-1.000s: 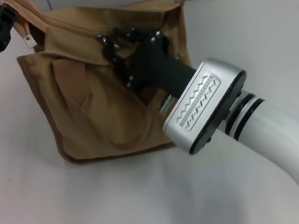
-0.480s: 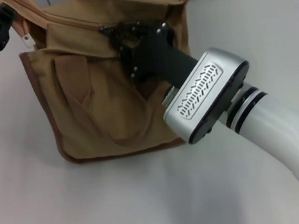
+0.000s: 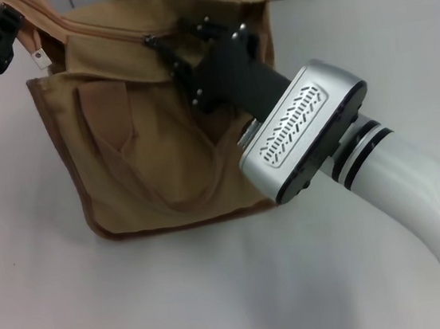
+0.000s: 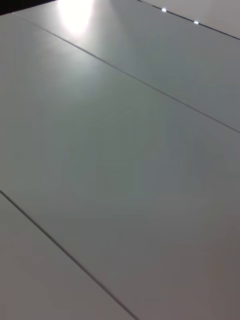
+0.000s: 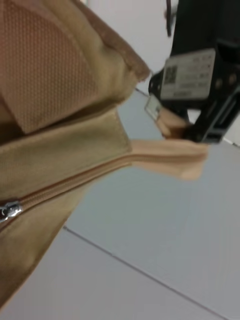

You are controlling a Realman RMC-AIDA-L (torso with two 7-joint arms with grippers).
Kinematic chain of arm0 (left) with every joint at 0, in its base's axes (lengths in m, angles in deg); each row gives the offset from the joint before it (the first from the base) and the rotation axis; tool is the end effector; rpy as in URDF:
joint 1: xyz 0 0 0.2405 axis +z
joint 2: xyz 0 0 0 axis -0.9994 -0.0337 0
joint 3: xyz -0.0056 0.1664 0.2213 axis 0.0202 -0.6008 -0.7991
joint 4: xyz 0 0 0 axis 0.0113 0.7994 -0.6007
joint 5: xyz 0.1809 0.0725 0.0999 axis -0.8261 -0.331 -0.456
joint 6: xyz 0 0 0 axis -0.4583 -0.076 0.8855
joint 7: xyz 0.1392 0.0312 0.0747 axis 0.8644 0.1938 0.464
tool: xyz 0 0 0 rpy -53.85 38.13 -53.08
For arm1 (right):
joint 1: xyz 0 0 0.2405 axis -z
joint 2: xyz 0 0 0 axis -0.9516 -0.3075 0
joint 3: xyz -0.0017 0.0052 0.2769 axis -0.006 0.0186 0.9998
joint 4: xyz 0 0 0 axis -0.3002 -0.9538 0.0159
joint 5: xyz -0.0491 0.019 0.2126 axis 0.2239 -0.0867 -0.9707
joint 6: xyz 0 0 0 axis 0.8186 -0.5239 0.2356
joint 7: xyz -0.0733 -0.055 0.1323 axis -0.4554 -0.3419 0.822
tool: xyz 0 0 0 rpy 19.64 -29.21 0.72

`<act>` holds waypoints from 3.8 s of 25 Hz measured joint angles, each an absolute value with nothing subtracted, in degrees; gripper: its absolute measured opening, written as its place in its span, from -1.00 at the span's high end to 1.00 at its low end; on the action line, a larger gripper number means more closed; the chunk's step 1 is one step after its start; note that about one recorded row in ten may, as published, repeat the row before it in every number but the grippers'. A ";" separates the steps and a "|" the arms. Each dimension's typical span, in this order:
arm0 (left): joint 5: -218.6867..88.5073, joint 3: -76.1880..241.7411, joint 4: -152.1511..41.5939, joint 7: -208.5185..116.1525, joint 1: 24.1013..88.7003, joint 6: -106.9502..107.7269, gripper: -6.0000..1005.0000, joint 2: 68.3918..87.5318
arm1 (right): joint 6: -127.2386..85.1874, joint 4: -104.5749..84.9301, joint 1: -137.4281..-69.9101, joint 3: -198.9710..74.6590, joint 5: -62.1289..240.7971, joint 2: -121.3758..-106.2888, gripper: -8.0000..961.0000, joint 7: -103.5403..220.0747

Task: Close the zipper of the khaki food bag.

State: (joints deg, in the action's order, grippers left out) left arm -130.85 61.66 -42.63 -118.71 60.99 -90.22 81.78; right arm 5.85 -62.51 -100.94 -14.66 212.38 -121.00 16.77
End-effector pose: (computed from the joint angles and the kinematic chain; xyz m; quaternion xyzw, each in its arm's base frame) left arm -0.2796 0.3400 0.0242 -0.6976 -0.2938 -0.6044 0.2485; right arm 0.1390 0.3592 -0.1564 -0.8569 -0.0785 0.2224 0.4583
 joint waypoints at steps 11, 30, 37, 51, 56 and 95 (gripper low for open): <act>-130.85 61.96 -42.63 -118.64 60.98 -90.07 0.95 81.74 | 5.01 -62.16 -101.47 -15.43 212.81 -121.00 0.07 16.68; -130.77 61.97 -42.49 -118.54 60.56 -89.99 0.95 81.72 | 2.64 -61.70 -103.74 -15.32 212.79 -121.01 0.28 16.60; -130.76 61.99 -42.51 -118.54 60.63 -89.99 0.95 81.69 | 3.36 -61.53 -103.67 -15.44 212.80 -121.00 0.74 16.60; -130.38 62.13 -42.29 -118.54 61.01 -89.99 0.95 81.70 | 7.17 -61.64 -100.75 -15.56 212.83 -121.00 0.99 13.76; -130.03 62.15 -42.28 -118.55 61.09 -90.02 0.95 81.68 | 7.54 -61.65 -99.58 -15.46 212.76 -121.00 0.99 13.71; -129.99 61.56 -43.62 -120.66 55.42 -94.43 0.94 82.14 | 18.28 -74.40 -87.34 -20.25 205.01 -120.97 0.38 2.58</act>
